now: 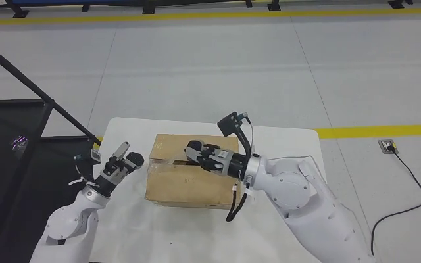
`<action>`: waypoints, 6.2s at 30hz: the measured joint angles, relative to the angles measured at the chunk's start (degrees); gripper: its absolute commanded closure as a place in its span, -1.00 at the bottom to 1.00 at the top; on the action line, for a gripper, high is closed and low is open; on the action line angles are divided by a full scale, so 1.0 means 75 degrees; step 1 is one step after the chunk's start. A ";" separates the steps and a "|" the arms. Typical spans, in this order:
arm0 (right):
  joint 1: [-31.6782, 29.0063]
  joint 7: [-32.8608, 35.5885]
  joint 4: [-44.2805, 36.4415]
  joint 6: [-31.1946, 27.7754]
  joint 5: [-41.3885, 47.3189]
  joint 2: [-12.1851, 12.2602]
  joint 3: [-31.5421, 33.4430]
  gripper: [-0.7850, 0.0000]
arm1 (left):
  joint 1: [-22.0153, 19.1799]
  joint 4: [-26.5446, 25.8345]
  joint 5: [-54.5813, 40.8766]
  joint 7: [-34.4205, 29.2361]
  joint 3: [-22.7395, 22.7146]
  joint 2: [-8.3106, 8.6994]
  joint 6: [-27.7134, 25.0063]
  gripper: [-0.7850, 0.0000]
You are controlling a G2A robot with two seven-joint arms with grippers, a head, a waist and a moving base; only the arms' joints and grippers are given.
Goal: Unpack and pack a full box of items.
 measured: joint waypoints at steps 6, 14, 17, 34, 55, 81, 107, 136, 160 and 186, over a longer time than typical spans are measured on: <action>0.0236 0.0093 -0.0063 -0.0043 -0.0061 -0.0043 -0.0085 1.00 | -0.0115 0.0133 -0.0061 -0.0727 0.0035 0.0045 0.0005 -1.00; 0.0620 0.0183 0.0132 0.0015 -0.0048 -0.0153 -0.0380 1.00 | -0.0079 0.0193 -0.0193 -0.1243 0.0103 0.0073 -0.0245 -1.00; 0.0725 0.0187 0.0157 -0.0044 -0.0074 -0.0185 -0.0454 1.00 | -0.0126 0.0236 0.0059 -0.1055 0.0252 0.0063 -0.0204 -1.00; 0.0996 0.0025 -0.0043 -0.0475 -0.1269 -0.0290 -0.0812 1.00 | -0.0167 0.0340 -0.0407 -0.0808 0.0231 0.0070 -0.0107 -1.00; 0.0948 -0.0134 0.0098 -0.0277 -0.2122 -0.0315 -0.0576 1.00 | -0.1779 0.1646 -0.0498 -0.1736 0.0864 0.0078 0.0547 -1.00; -0.0474 -0.0483 -0.1025 -0.0003 -0.3622 -0.0100 0.0119 1.00 | -0.2125 0.2151 -0.0452 -0.1553 0.1035 0.0117 0.0793 -1.00; -0.0948 0.0073 -0.0719 0.0599 -0.4137 -0.0065 0.0632 1.00 | -0.1642 0.1522 -0.0888 -0.1249 0.0641 0.0206 0.0659 -1.00; -0.1685 0.0196 -0.0402 0.1560 -0.4821 -0.0036 0.0804 1.00 | -0.1380 0.0952 -0.0148 -0.1221 0.1281 0.0195 0.0669 -1.00; -0.1782 0.0415 -0.0174 0.2117 -0.5076 -0.0113 0.0744 -0.18 | -0.1433 0.1025 0.0141 -0.1115 0.1548 0.0185 0.0750 -1.00; -0.1657 -0.0206 -0.0345 0.1870 -0.2317 -0.0347 0.0995 1.00 | -0.1457 0.1095 0.0017 -0.1150 0.1601 0.0188 0.0734 -1.00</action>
